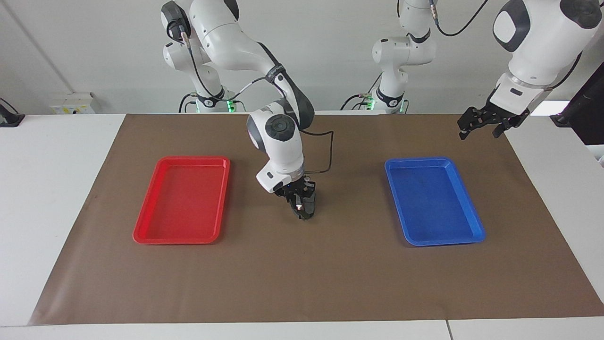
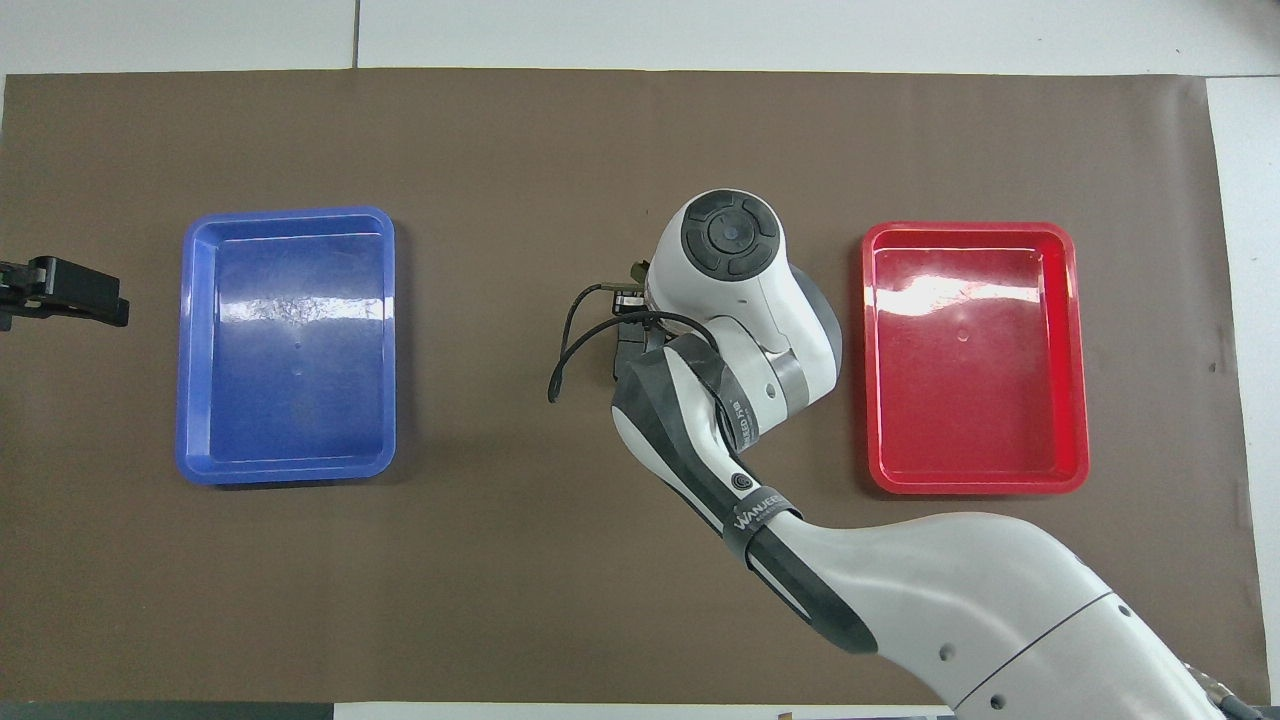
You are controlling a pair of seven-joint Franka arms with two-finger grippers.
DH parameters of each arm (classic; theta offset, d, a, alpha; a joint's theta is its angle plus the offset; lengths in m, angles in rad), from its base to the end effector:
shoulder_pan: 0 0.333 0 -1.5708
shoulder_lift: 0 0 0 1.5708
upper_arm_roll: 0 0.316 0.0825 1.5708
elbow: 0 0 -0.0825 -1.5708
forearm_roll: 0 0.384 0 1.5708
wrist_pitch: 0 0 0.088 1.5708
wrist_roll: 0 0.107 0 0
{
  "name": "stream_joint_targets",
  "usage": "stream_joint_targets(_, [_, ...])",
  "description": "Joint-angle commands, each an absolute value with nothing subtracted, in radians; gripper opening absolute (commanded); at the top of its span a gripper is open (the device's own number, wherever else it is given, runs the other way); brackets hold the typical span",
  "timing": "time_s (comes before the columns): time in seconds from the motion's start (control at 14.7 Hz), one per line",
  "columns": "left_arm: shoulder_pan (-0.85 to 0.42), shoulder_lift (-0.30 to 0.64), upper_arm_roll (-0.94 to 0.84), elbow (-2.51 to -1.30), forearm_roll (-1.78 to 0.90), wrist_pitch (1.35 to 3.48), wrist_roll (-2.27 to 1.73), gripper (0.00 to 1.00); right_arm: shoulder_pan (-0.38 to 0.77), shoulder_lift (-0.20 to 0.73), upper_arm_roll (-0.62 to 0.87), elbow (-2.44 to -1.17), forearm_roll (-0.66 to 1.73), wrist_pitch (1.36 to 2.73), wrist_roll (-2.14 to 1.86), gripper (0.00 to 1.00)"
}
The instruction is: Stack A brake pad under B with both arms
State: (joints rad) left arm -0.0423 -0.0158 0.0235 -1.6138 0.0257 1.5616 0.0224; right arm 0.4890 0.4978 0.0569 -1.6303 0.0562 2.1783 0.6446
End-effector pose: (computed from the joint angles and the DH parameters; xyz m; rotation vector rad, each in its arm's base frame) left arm 0.5476 -0.0074 0.6122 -3.1151 0.0646 0.0568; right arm 0.5879 0.3539 0.3363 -3.0448 0.2092 -0.0008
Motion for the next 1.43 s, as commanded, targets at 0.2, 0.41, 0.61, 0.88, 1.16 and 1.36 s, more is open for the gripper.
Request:
stream_joint_targets(0.2, [-0.032,-0.015,0.020,-1.585,0.018,1.519,0.031,0.99,0.512,0.508,0.058,-1.663,0.020,2.227,0.661,0.00])
stream_joint_targets(0.41, [-0.041,-0.015,0.017,-1.585,0.020,1.520,0.031,0.99,0.512,0.508,0.058,-1.674,0.021,2.258,0.663,0.00])
stream_joint_targets(0.61, [-0.029,-0.015,0.018,-1.585,0.020,1.520,0.032,0.99,0.512,0.505,0.058,-1.701,0.021,2.304,0.663,0.00])
stream_joint_targets(0.88, [-0.028,-0.015,0.020,-1.585,0.020,1.520,0.032,0.99,0.514,0.502,0.058,-1.710,0.021,2.302,0.661,0.00])
stream_joint_targets(1.16, [-0.028,-0.015,0.020,-1.585,0.020,1.520,0.032,0.99,0.515,0.500,0.060,-1.717,0.021,2.304,0.661,0.00])
stream_joint_targets(1.36, [-0.028,-0.015,0.020,-1.585,0.020,1.520,0.032,0.99,0.526,0.502,0.058,-1.717,0.021,2.324,0.663,0.00])
